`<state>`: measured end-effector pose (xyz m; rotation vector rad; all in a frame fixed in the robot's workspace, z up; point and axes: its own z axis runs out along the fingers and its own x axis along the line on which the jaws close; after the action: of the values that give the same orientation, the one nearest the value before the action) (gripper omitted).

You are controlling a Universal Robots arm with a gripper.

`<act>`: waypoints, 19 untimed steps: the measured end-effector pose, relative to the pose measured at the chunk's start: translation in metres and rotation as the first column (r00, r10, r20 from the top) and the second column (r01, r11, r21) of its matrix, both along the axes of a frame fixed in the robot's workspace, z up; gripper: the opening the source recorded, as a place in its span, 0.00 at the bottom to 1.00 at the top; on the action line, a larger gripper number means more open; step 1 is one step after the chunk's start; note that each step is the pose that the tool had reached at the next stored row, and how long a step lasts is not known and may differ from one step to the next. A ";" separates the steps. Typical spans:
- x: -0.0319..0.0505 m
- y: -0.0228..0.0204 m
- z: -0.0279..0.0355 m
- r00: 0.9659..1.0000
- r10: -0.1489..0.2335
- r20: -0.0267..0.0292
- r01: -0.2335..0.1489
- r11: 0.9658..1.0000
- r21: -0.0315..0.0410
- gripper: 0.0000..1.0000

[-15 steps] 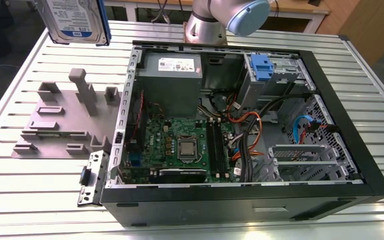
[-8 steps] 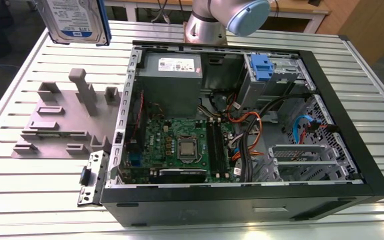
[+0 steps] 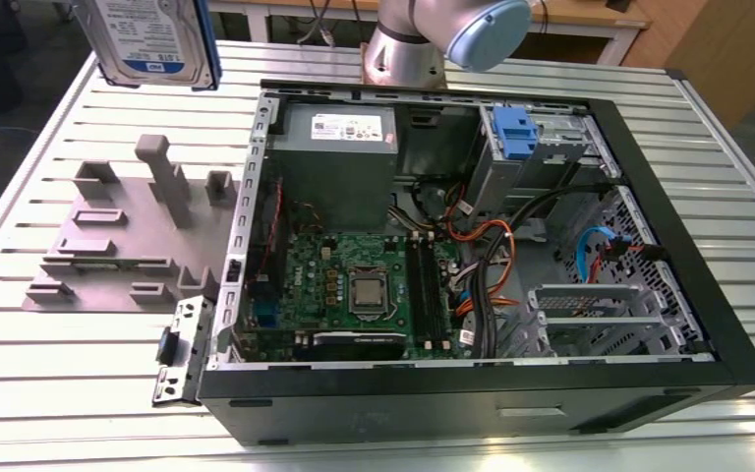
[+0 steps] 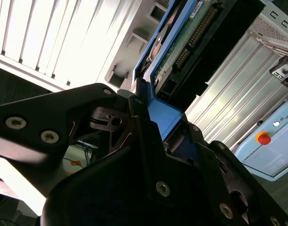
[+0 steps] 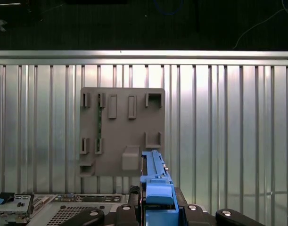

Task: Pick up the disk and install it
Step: 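Pick up the disk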

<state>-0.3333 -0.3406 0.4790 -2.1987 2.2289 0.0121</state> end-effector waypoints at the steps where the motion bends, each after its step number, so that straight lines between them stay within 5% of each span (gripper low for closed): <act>1: 0.0017 0.0000 0.0000 1.000 0.000 0.000 0.000 1.000 0.000 0.36; 19: 0.0075 -0.0048 0.0000 1.000 0.000 0.000 0.000 1.000 -0.002 0.36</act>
<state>-0.3257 -0.3454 0.4790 -2.1996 2.2300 0.0098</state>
